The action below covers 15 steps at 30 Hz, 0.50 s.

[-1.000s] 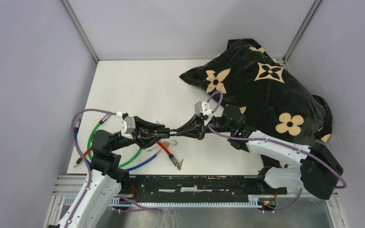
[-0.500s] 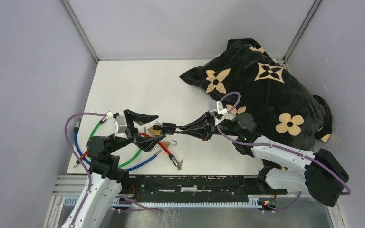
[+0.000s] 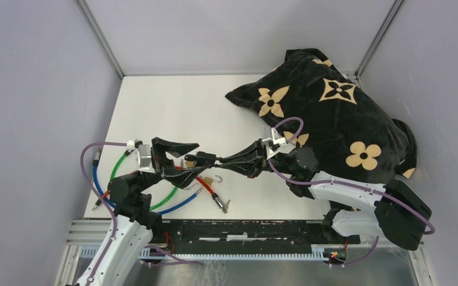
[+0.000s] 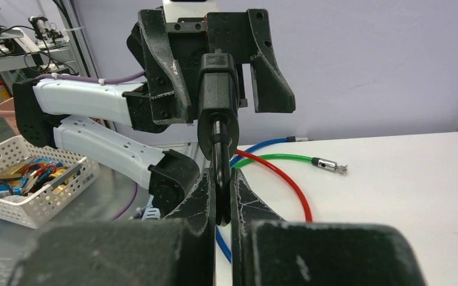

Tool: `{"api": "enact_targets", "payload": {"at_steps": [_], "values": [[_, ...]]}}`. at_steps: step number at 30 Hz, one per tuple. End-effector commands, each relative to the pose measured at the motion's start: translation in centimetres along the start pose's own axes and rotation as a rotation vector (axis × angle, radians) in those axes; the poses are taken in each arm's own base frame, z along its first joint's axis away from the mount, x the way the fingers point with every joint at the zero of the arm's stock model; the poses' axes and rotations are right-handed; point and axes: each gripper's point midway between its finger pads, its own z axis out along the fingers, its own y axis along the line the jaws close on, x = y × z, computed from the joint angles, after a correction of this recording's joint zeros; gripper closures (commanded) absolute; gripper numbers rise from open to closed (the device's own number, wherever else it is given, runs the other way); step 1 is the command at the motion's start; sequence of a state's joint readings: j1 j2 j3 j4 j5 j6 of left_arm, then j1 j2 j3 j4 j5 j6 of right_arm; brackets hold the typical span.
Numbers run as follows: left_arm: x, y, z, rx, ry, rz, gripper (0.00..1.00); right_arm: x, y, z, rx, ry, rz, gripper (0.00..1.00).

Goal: Lock with the key
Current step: Lock the lock.

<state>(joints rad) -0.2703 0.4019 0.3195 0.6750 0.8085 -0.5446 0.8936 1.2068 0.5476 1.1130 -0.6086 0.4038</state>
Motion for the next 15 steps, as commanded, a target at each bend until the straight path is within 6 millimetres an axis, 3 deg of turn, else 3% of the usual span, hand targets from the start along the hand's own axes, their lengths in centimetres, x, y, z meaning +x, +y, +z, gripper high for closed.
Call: {"api": "enact_targets", "payload": {"at_steps": [1, 7, 10, 11, 13, 14, 15], "values": [[-2.4, -1.4, 0.6, 0.048, -0.052, 0.016, 0.28, -6.0, 1.3, 2.1, -0.06, -0.178, -0.108, 1.0], [-1.6, -2.0, 0.4, 0.078, -0.011, 0.014, 0.97, -5.7, 1.5, 2.6, -0.079, -0.164, -0.104, 1.0], [-1.5, -1.8, 0.3, 0.067, 0.002, 0.039, 0.98, -3.7, 1.7, 3.2, -0.146, -0.039, -0.099, 1.0], [-1.4, -1.5, 0.4, 0.056, 0.011, 0.047, 0.98, -2.5, 1.7, 3.4, -0.175, 0.032, -0.097, 0.89], [-0.6, -0.5, 0.3, 0.02, 0.053, 0.085, 0.98, 0.5, 1.3, 2.6, -0.216, 0.202, -0.087, 0.5], [-0.2, -0.2, 0.2, 0.011, 0.081, 0.108, 0.98, 1.2, 0.9, 2.1, -0.224, 0.256, -0.134, 0.37], [0.5, 0.2, 0.0, 0.006, 0.119, 0.133, 0.98, 2.3, 0.6, 1.4, -0.229, 0.335, -0.157, 0.3]]}}
